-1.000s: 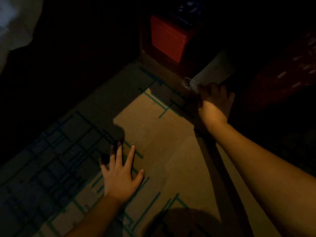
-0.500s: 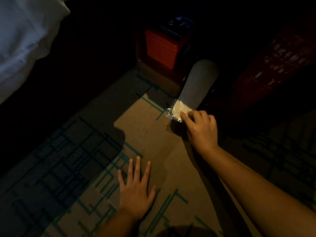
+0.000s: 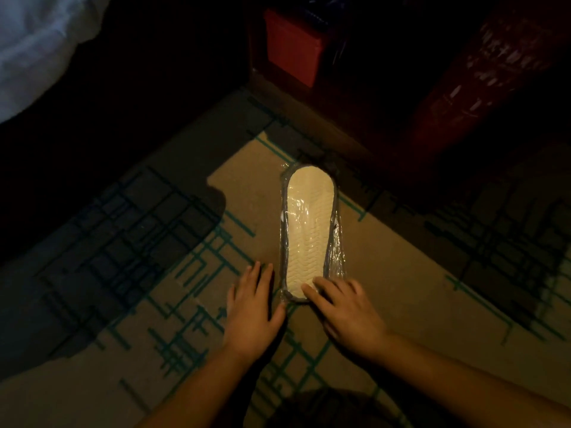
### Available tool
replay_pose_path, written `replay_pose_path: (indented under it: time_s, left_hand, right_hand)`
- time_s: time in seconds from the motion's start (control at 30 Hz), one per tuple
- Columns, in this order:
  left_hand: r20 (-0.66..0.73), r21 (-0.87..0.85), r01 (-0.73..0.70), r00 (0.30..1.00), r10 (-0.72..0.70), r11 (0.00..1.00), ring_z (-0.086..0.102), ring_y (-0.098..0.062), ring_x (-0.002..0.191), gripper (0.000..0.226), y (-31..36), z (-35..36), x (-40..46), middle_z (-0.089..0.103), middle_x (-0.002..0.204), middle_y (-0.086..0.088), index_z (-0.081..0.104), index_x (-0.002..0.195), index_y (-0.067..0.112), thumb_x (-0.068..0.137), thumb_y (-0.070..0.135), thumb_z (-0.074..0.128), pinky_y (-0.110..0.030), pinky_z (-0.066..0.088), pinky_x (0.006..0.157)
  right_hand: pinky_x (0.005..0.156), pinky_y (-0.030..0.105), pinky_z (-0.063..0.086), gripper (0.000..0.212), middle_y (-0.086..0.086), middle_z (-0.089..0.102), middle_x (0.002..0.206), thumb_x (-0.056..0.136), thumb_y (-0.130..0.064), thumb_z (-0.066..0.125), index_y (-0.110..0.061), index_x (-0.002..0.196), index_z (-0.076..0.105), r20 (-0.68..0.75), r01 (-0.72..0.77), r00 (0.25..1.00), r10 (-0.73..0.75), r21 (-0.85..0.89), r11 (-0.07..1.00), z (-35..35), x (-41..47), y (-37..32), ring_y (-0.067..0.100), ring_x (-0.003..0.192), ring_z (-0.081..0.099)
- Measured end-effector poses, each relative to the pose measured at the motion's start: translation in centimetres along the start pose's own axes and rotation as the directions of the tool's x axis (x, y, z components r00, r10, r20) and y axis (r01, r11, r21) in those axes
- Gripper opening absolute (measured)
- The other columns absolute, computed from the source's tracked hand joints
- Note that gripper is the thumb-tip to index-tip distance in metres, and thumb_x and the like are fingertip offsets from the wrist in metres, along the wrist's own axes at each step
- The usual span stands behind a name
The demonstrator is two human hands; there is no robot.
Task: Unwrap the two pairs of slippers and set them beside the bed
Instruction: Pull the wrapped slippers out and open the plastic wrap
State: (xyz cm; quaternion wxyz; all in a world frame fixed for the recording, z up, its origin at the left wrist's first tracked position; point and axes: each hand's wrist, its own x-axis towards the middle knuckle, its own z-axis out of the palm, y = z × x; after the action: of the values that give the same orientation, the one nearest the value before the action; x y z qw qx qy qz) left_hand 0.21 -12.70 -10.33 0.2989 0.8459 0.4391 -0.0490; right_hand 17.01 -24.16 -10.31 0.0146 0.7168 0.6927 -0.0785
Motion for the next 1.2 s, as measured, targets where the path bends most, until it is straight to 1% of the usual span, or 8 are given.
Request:
replay_pose_path:
  time_s: [0.23,0.37,0.5,0.57,0.67,0.87,1.03,1.2]
  left_hand:
    - [-0.041,-0.079,-0.108,0.994,0.105,0.991,0.044,-0.012,0.125,0.056,0.7,0.2,-1.4,0.041,0.14,0.003,0.038,0.137,0.025,0.085,0.033,0.055,-0.03,0.045,0.1]
    - [-0.051,-0.063,-0.075,0.996,0.071,0.995,0.05,-0.01,0.113,0.046,0.8,-0.2,-2.0,0.051,0.127,0.004,0.045,0.13,0.027,0.086,0.031,0.054,-0.025,0.047,0.09]
    - [-0.018,-0.111,-0.017,1.0,0.015,0.994,0.057,-0.008,0.107,0.034,1.2,-0.5,-2.1,0.059,0.121,0.007,0.051,0.123,0.029,0.088,0.029,0.052,-0.027,0.049,0.088]
    - [-0.028,-0.096,-0.031,0.999,0.029,0.995,0.056,-0.008,0.104,0.024,1.2,-0.5,-2.0,0.063,0.114,0.007,0.058,0.112,0.029,0.09,0.03,0.049,-0.024,0.047,0.084]
    - [-0.061,-0.083,-0.101,0.994,0.096,0.991,0.053,-0.008,0.099,0.019,0.9,-0.6,-1.9,0.065,0.104,0.006,0.064,0.101,0.025,0.09,0.027,0.049,-0.02,0.04,0.08]
    - [0.01,0.146,-0.339,0.94,0.342,0.929,0.059,-0.005,0.079,0.029,-0.7,-1.1,-3.7,0.067,0.088,0.012,0.068,0.088,0.032,0.081,0.035,0.04,-0.018,0.048,0.062]
    - [0.164,0.308,-0.427,0.904,0.395,0.85,0.063,-0.009,0.088,0.038,-2.3,-0.4,-5.1,0.07,0.102,0.012,0.066,0.104,0.033,0.076,0.042,0.041,-0.024,0.052,0.068]
    - [0.255,0.392,-0.491,0.87,0.421,0.778,0.063,-0.017,0.109,0.051,-2.9,0.1,-6.7,0.065,0.123,0.005,0.061,0.115,0.029,0.071,0.048,0.046,-0.035,0.054,0.08]
  right_hand:
    - [0.094,0.037,0.039,0.05,0.001,0.056,0.13,0.078,-0.027,0.065,-0.029,0.126,0.051,-0.127,-0.172,0.969,0.21,0.261,0.95,-1.4,0.0,-1.9,0.016,0.115,0.045]
    - [0.097,0.045,0.042,0.048,0.007,0.056,0.135,0.079,-0.025,0.069,-0.028,0.126,0.056,-0.122,-0.076,0.988,0.099,0.18,0.981,-1.8,2.6,-0.6,0.029,0.123,0.052]
    - [0.095,0.044,0.045,0.036,0.007,0.059,0.132,0.084,-0.034,0.048,-0.029,0.117,0.063,-0.037,0.004,0.999,0.0,0.119,0.993,-1.8,4.6,-0.1,0.029,0.121,0.055]
    - [0.089,0.046,0.049,0.031,0.008,0.063,0.126,0.08,-0.03,0.056,-0.026,0.109,0.067,-0.02,0.007,1.0,-0.004,0.144,0.99,-2.1,5.2,0.0,0.03,0.116,0.058]
    - [0.087,0.045,0.049,0.038,0.008,0.06,0.127,0.072,-0.025,0.072,-0.025,0.11,0.065,0.034,-0.003,0.999,-0.003,0.168,0.986,-2.1,5.7,0.1,0.028,0.117,0.055]
    - [0.097,0.043,0.041,0.044,0.006,0.051,0.136,0.078,-0.026,0.067,-0.027,0.121,0.058,0.044,-0.024,0.999,0.015,0.207,0.978,-2.4,6.3,0.3,0.026,0.125,0.045]
    - [0.101,0.046,0.039,0.047,0.008,0.048,0.14,0.08,-0.025,0.065,-0.025,0.125,0.055,0.051,-0.013,0.999,0.002,0.2,0.98,-2.2,6.0,0.5,0.028,0.129,0.043]
    - [0.112,0.036,0.007,0.062,-0.001,0.016,0.158,0.089,-0.033,0.053,-0.031,0.144,0.026,0.115,-0.04,0.993,0.013,0.242,0.969,-1.8,4.6,1.0,0.02,0.145,0.014]
